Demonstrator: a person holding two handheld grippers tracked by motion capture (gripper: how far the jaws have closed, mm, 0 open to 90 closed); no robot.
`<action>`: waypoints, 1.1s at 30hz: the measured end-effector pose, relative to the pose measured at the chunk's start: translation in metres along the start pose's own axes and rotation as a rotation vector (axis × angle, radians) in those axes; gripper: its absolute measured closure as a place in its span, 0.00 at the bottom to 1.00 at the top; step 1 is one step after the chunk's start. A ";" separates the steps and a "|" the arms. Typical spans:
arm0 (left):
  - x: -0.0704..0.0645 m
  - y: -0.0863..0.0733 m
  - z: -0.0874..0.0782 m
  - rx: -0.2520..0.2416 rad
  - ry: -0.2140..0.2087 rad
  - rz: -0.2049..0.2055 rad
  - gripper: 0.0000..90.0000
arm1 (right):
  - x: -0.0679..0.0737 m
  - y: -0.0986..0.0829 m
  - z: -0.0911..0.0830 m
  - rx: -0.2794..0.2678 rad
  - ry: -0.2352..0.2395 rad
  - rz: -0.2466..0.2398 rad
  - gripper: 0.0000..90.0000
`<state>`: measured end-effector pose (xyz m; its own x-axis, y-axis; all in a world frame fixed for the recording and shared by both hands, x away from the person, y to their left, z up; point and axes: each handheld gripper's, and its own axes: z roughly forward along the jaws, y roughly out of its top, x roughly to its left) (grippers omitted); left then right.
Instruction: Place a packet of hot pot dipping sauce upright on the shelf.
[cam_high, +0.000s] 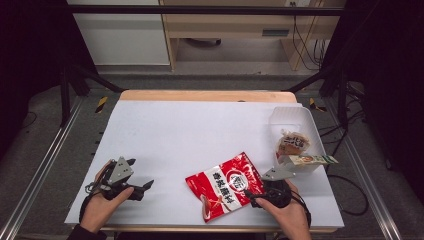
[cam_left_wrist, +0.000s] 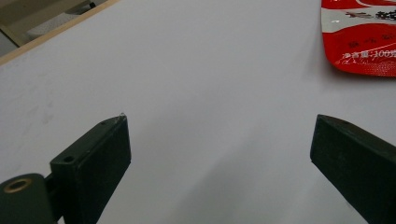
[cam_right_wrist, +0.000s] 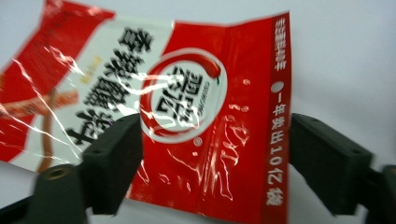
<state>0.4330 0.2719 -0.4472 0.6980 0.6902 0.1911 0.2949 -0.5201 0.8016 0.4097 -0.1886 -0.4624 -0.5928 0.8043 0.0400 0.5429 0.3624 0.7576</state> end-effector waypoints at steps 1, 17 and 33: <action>0.001 0.000 0.000 0.007 -0.001 0.007 0.05 | 0.001 0.002 -0.003 -0.022 0.015 0.004 0.28; 0.000 0.000 0.001 0.011 -0.007 0.004 0.05 | 0.010 0.001 -0.001 0.010 0.070 -0.065 0.66; -0.002 0.000 0.001 0.025 -0.018 -0.014 0.05 | 0.017 0.007 -0.003 -0.033 0.013 -0.127 1.00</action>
<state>0.4320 0.2703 -0.4480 0.7052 0.6883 0.1699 0.3208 -0.5235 0.7893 0.4016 -0.1743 -0.4548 -0.6637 0.7464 -0.0496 0.4427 0.4453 0.7783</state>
